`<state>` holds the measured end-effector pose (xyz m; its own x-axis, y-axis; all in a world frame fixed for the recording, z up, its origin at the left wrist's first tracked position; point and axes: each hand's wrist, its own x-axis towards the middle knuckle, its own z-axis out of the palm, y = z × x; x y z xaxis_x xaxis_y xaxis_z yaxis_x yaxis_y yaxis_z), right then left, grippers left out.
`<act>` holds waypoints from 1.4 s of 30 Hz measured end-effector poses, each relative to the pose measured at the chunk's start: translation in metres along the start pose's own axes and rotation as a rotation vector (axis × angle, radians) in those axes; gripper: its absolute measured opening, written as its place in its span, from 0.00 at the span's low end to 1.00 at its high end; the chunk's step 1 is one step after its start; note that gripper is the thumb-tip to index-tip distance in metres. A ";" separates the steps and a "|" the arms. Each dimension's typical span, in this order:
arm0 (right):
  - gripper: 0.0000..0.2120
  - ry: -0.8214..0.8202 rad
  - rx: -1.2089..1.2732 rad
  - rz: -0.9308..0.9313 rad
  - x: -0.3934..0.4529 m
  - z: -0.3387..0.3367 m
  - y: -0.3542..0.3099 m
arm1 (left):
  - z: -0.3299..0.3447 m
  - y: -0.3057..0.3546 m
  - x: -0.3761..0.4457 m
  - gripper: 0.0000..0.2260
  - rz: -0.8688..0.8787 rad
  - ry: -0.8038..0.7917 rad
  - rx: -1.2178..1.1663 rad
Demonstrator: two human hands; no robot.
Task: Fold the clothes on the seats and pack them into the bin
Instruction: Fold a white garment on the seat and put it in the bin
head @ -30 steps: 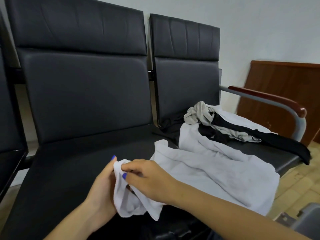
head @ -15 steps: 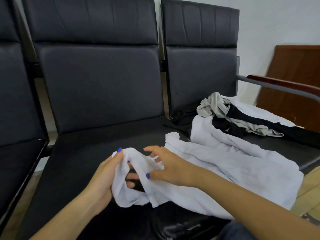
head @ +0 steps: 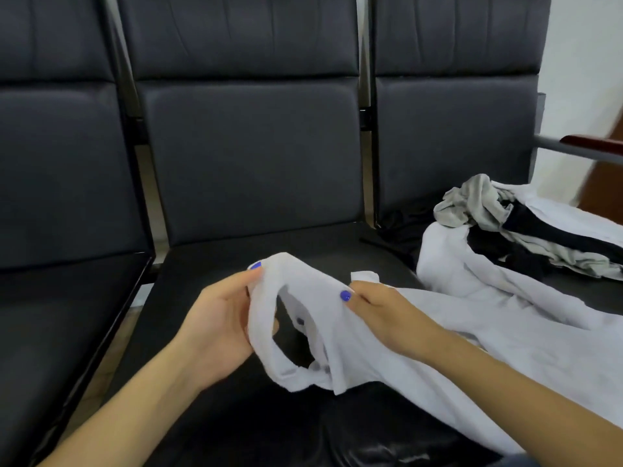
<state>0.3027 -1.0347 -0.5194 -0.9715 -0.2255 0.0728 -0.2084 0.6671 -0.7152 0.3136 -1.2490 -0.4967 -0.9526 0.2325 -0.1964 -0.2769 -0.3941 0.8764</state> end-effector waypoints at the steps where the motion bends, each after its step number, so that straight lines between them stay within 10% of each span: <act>1: 0.15 0.048 -0.002 -0.014 0.001 -0.001 -0.001 | 0.001 0.001 -0.002 0.10 0.012 -0.047 -0.008; 8: 0.05 0.271 0.052 -0.227 -0.008 -0.003 -0.020 | 0.006 0.001 -0.005 0.29 -0.045 -0.325 -0.107; 14: 0.07 -0.159 0.587 0.059 -0.013 0.001 -0.032 | 0.008 0.000 -0.005 0.24 0.033 -0.236 -0.151; 19: 0.05 -0.293 0.471 0.051 -0.016 0.001 -0.032 | 0.013 -0.001 -0.006 0.20 -0.013 -0.198 -0.069; 27: 0.11 -0.086 0.890 -0.028 -0.021 -0.015 -0.048 | 0.010 -0.010 -0.004 0.19 -0.178 -0.420 0.249; 42: 0.28 -0.109 0.787 -0.019 -0.020 -0.020 -0.041 | 0.024 -0.015 -0.009 0.04 0.259 -0.037 0.677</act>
<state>0.3285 -1.0433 -0.4783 -0.9436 -0.3272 0.0506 -0.0443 -0.0265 -0.9987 0.3289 -1.2243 -0.4974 -0.9688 0.2409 0.0586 0.1071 0.1938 0.9752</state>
